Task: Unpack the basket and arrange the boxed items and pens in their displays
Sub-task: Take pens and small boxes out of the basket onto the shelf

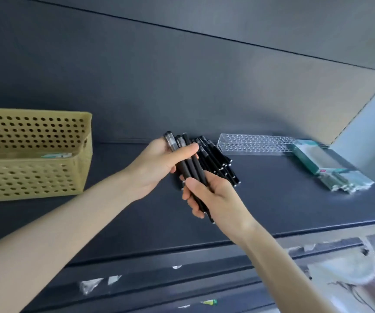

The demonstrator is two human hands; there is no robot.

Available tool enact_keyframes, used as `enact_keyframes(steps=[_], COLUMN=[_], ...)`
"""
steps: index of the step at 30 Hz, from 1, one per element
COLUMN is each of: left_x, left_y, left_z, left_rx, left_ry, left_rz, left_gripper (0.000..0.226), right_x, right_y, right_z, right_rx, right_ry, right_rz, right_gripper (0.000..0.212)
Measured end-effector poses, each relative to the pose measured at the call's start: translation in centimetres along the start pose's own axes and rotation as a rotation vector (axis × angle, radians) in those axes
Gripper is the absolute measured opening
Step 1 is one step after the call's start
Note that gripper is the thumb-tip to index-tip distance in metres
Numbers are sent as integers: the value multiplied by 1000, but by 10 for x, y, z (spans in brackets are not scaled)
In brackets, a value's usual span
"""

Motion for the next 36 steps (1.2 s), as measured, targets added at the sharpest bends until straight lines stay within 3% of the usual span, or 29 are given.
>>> enact_keyframes(steps=[4, 7, 10, 15, 25, 28, 33, 36], left_x=[33, 61, 92, 140, 188, 189, 180, 158], left_y=[25, 31, 30, 28, 18, 20, 26, 32], left_z=[16, 31, 45, 64, 76, 80, 85, 87], left_rx=[-113, -109, -62, -8, 155, 265, 518, 745], left_ry=[-117, -87, -53, -79, -146, -148, -195, -70], left_rz=[26, -14, -94, -278, -184, -199, -342, -478], left_gripper=[17, 13, 10, 29, 9, 5, 60, 54], right_x=[13, 35, 65, 113, 160, 167, 165, 157], right_y=[-36, -57, -71, -90, -123, -128, -131, -131], right_z=[-16, -30, -39, -50, -57, -65, -82, -91], right_rx=[-20, -12, -1, -69, -617, -762, -818, -824], right_ry=[32, 71, 72, 106, 58, 58, 40, -30], right_rz=[-41, -66, -100, -155, -219, -243, -251, -300], right_gripper=[23, 24, 14, 13, 36, 27, 38, 48])
Point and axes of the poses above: each hand's wrist, its own x-axis towards the middle knuckle, its own y-axis out of the palm, z = x × y, the point moved 1 cm from there along x, towards the middle knuckle, and after that the axes turned 3 degrees about y, right-handed, at the moved point
